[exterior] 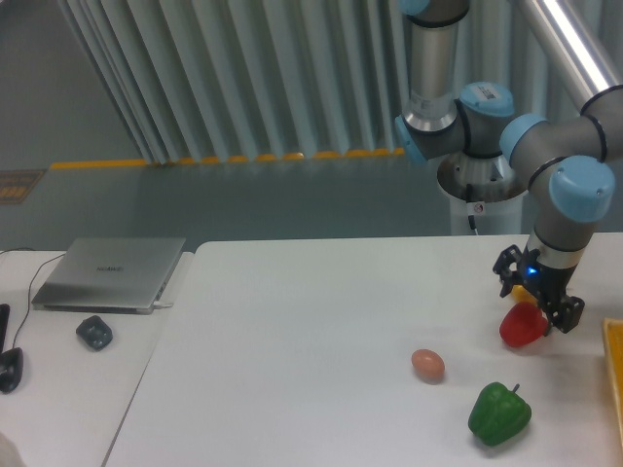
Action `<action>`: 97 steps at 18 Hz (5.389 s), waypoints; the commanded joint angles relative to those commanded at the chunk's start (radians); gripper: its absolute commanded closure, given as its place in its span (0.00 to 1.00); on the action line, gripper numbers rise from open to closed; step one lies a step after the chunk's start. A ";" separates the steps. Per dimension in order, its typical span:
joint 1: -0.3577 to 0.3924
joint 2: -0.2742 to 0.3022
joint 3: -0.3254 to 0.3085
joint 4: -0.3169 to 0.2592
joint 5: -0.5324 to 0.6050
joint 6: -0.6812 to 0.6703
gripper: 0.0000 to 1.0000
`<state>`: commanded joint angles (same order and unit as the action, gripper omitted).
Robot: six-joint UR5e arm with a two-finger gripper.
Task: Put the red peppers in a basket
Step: 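Close the gripper around the red bell pepper, then lift the red pepper and carry it into the basket, then release the red pepper and withdraw the gripper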
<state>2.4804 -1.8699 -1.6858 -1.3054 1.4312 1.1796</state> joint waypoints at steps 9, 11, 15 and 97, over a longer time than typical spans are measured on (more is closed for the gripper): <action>-0.002 -0.018 -0.012 0.002 0.040 0.002 0.00; -0.002 -0.018 -0.014 0.002 0.041 0.002 0.00; -0.014 -0.021 -0.014 0.002 0.043 0.000 0.00; 0.061 -0.045 0.229 0.309 0.318 0.413 0.00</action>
<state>2.5419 -1.9145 -1.4572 -0.9969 1.7487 1.5923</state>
